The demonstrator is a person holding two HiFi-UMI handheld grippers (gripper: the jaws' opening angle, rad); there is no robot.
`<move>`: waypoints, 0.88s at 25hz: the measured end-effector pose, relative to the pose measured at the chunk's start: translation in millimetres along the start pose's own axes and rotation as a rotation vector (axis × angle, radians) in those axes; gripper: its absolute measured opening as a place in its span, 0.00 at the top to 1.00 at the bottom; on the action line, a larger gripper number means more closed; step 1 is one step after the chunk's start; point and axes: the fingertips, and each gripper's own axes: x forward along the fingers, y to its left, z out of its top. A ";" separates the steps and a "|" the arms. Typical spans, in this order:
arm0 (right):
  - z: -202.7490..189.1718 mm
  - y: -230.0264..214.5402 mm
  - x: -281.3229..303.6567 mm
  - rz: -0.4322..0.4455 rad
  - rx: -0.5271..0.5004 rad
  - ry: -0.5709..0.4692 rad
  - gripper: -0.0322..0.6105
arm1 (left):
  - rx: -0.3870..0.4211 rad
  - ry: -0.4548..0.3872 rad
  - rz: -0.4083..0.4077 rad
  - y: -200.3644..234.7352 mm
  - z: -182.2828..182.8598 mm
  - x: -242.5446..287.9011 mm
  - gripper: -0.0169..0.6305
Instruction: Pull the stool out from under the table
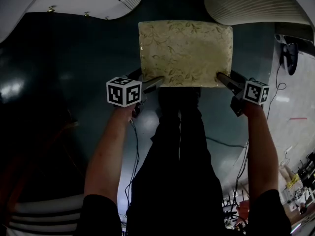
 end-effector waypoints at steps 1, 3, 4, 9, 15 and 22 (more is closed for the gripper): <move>-1.5 0.6 0.3 -0.001 0.005 -0.002 0.47 | -0.013 -0.010 0.002 0.9 1.2 -0.8 0.30; -3.6 1.2 0.3 -0.003 0.012 -0.012 0.47 | -0.034 -0.019 0.007 3.0 3.6 -1.8 0.30; -4.1 0.6 0.0 -0.006 0.011 -0.020 0.47 | -0.039 -0.019 0.008 4.0 4.3 -1.8 0.30; -5.5 -0.8 0.3 -0.013 0.010 -0.024 0.47 | -0.045 -0.021 0.014 5.1 4.7 -2.2 0.30; -10.0 -0.4 0.9 0.011 0.039 -0.006 0.48 | -0.046 -0.022 0.034 5.3 4.9 -3.4 0.30; -5.6 -0.6 0.8 0.072 0.033 0.081 0.48 | -0.089 0.022 0.069 0.3 3.8 -4.4 0.30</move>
